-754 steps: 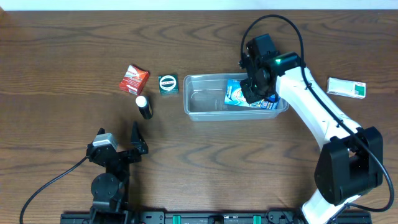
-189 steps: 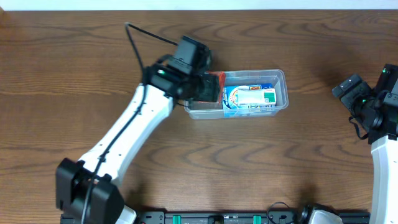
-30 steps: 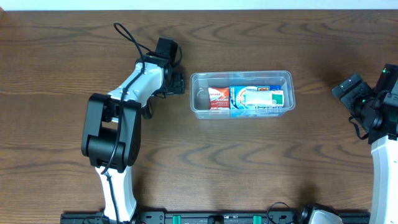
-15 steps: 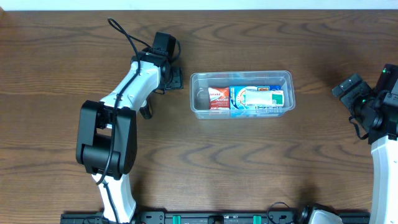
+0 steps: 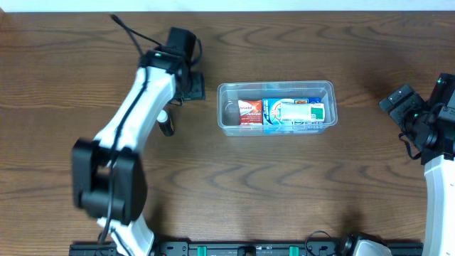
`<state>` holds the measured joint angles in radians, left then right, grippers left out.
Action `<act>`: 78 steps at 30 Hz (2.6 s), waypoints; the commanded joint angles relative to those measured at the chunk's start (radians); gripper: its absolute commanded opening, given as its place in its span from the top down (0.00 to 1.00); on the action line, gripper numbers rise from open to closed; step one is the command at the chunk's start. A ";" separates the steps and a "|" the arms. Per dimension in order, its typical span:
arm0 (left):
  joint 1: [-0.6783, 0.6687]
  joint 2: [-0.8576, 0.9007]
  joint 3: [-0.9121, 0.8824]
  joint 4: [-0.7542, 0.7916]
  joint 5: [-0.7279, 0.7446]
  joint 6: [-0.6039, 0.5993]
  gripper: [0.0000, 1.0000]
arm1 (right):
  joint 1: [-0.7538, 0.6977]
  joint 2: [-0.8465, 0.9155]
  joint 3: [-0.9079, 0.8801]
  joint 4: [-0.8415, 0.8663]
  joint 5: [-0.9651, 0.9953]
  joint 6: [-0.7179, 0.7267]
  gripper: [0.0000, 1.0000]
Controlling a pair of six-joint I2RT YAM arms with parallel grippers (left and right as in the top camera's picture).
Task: Pack container
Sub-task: 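Place the Zam-Buk tin upright in the container beside the sachet, then release the tin and move left gripper to the dark bottle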
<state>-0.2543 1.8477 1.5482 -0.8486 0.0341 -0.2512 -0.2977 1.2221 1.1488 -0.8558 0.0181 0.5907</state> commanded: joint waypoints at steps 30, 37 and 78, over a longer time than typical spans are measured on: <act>-0.366 0.143 0.027 0.121 0.031 -0.291 0.34 | -0.005 0.002 0.001 -0.002 0.003 -0.012 0.01; -0.367 0.186 0.027 0.126 -0.002 -0.308 0.37 | -0.005 0.002 0.001 -0.002 0.004 -0.012 0.01; -0.341 -0.006 0.042 0.031 0.003 -0.213 0.22 | -0.005 0.002 0.001 -0.002 0.004 -0.012 0.01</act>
<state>-0.6228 1.9442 1.5749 -0.7944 0.0483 -0.4889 -0.2977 1.2221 1.1488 -0.8555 0.0181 0.5907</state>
